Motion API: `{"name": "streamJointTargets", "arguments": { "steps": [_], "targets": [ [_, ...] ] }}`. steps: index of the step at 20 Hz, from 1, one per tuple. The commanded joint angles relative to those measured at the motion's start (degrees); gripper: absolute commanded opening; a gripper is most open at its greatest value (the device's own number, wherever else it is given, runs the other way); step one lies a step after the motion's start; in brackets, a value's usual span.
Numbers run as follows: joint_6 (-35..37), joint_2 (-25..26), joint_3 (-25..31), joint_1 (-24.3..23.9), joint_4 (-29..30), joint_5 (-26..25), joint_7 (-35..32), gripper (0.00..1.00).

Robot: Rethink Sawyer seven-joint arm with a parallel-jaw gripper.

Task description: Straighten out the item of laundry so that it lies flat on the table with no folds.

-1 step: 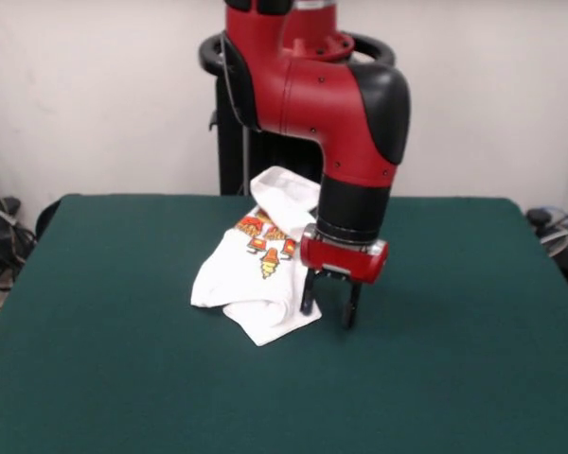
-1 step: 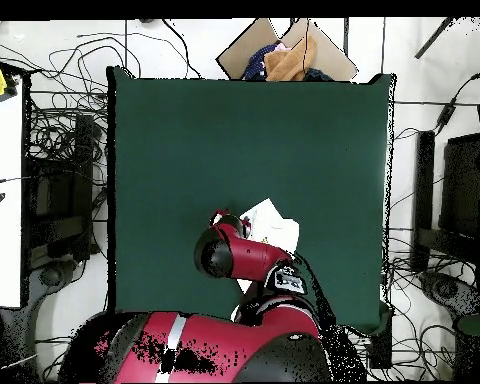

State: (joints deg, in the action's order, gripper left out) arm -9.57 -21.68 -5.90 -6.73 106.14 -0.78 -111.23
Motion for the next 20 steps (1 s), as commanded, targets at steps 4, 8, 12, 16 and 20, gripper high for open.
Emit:
{"name": "streamJointTargets", "arguments": {
  "steps": [4,8,12,16,20],
  "targets": [
    [7.44,4.05,-7.7,3.83,-7.35,-0.44,-1.57,1.0],
    [10.25,6.81,-13.03,7.34,-9.46,0.64,-1.29,1.0],
    [9.45,9.48,-14.15,7.95,-10.55,0.34,-2.25,1.0],
    [8.1,11.71,-12.65,6.87,-11.8,-0.34,-2.92,1.0],
    [8.55,14.02,-11.19,6.29,-13.61,-0.44,-2.55,1.0]
  ]
}}
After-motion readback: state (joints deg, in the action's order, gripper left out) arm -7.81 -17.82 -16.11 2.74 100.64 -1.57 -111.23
